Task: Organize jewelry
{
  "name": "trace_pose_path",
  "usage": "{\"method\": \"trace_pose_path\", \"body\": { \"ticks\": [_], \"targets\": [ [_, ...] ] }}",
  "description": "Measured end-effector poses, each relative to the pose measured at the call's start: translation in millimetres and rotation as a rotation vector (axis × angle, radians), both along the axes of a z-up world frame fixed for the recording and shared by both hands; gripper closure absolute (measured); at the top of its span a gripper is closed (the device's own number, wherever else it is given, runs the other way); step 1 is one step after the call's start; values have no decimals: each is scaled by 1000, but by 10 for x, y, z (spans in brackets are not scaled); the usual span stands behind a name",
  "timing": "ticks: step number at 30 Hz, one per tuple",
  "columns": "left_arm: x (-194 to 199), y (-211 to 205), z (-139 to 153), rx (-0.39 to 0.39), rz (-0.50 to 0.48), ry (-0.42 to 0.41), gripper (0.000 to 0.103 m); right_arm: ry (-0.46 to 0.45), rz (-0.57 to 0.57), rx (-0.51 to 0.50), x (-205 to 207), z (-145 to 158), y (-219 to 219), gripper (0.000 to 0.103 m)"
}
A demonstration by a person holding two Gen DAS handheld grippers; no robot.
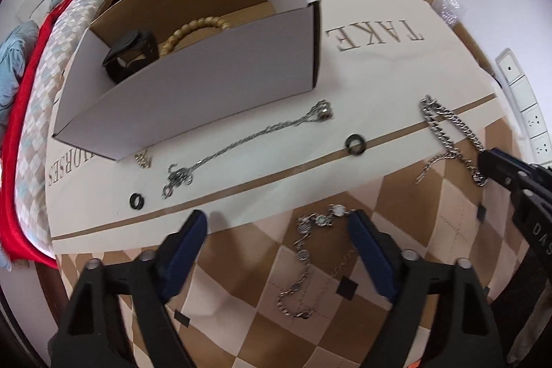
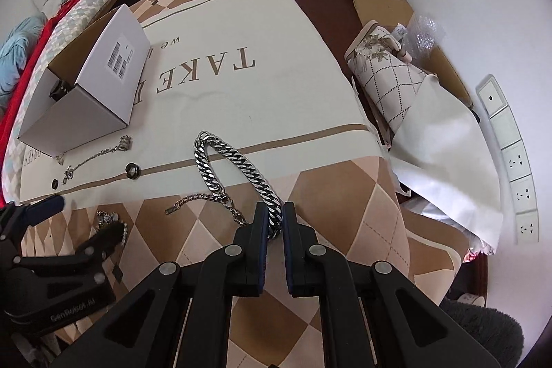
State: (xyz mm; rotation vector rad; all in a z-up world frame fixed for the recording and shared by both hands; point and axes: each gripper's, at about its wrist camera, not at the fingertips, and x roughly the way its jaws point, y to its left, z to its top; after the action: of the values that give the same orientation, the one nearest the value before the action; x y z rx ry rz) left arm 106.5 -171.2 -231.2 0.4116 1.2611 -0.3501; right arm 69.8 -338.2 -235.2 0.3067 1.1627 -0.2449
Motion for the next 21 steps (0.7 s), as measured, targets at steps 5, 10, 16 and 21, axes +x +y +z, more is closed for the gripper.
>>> {"method": "trace_pose_path", "body": {
  "ticks": [5, 10, 16, 21],
  "targets": [
    [2, -33, 63, -44, -15, 25, 92, 0, -2, 3, -6, 6, 4, 94],
    [49, 98, 108, -72, 19, 55, 92, -6, -2, 20, -11, 6, -9, 94],
    [92, 500, 312, -117, 98, 42, 103, -42, -3, 105, -37, 68, -28, 94],
    [97, 769, 494, -157, 142, 18, 103, -85, 10, 152, -44, 213, 29, 94]
  ]
}}
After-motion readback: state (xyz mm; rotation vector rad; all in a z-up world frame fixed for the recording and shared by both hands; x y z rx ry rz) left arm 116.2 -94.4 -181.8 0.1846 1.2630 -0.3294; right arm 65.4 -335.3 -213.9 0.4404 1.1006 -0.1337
